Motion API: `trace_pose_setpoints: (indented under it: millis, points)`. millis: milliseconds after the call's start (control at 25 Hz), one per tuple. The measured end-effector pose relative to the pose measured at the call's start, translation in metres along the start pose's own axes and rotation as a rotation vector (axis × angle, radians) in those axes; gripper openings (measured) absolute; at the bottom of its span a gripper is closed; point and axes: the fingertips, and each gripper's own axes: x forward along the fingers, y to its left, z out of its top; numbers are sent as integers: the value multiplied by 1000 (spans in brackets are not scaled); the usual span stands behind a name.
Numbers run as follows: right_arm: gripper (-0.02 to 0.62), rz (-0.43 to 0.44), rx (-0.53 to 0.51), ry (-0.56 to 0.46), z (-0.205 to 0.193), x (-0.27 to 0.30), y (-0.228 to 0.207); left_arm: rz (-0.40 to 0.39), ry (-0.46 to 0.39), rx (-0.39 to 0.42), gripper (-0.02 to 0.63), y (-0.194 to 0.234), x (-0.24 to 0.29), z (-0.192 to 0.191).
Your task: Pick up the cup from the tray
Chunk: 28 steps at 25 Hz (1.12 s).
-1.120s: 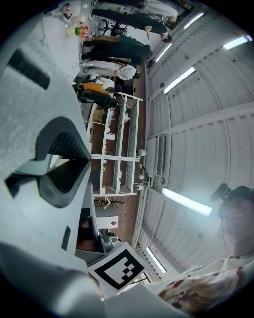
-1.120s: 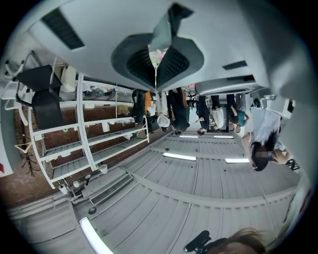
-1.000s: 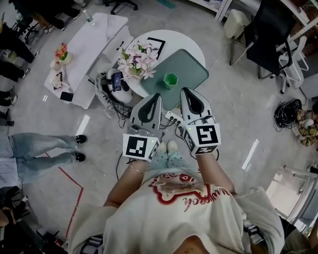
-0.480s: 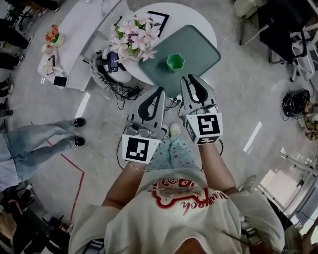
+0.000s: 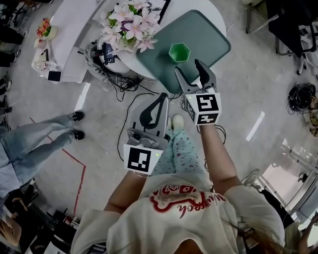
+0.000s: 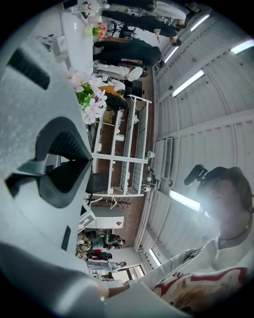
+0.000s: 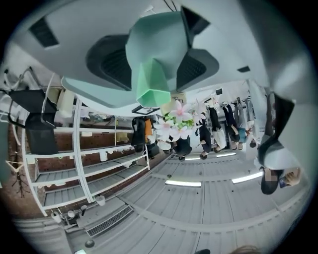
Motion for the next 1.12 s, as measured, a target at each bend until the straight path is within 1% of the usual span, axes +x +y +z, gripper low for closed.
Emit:
trace_pose_setpoints:
  millis: [120,240,480,680,880,1120]
  points:
    - [264,8,-7,-15,-1,14,-1,11,15,-5,12,5,-2,-12]
    - [272,12,-27,-6,-6,26,-1,22,33,-12,12,8,-6,-24]
    - [281,11,-29,0,-9,43,-2,43,52,-25,12,16,-11,-40]
    - [281,24,-40,21,-11,54,-1,54,72,-37,12,17,-16,-48]
    - [281,45,-10,21,-10,62,0,54,88,-38,12,17,-19,-54]
    - [281,15,-13,-17,-3,60,-4,63,96,-40,12,20,-20,-57]
